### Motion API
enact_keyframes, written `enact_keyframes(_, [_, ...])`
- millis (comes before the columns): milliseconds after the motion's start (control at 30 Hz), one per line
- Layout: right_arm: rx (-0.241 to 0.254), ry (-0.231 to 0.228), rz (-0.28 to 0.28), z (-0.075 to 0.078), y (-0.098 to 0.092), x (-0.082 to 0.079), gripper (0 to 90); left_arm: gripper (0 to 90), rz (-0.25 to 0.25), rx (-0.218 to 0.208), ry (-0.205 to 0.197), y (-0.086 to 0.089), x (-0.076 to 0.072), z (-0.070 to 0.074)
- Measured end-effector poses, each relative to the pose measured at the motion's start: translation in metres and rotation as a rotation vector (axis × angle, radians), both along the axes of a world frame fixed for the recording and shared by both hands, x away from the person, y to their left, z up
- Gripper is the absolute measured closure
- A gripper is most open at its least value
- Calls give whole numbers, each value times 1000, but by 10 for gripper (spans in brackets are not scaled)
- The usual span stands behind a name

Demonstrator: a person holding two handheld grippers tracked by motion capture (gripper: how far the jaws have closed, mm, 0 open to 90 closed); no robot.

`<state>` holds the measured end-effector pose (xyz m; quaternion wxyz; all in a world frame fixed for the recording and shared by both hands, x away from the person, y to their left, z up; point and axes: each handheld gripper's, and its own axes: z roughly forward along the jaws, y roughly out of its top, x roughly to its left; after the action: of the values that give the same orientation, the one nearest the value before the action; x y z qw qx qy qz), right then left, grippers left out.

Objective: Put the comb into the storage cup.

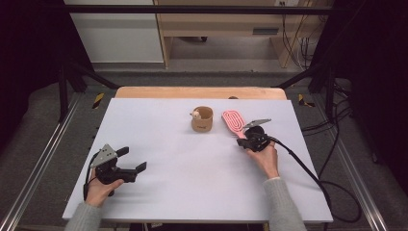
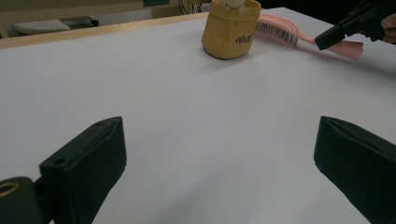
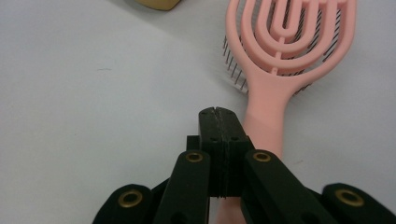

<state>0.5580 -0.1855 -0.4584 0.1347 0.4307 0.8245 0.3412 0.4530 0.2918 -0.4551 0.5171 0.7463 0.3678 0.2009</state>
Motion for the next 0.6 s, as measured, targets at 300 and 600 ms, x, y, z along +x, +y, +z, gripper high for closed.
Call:
enact_keyframes(300, [18,-11,-1,-1,-5,-4,900,23,-2,-1,1,0,0,0])
enact_keyframes(600, [79,-37,11,9,-8,-12,791,23,3,-4,0,-1,0,0])
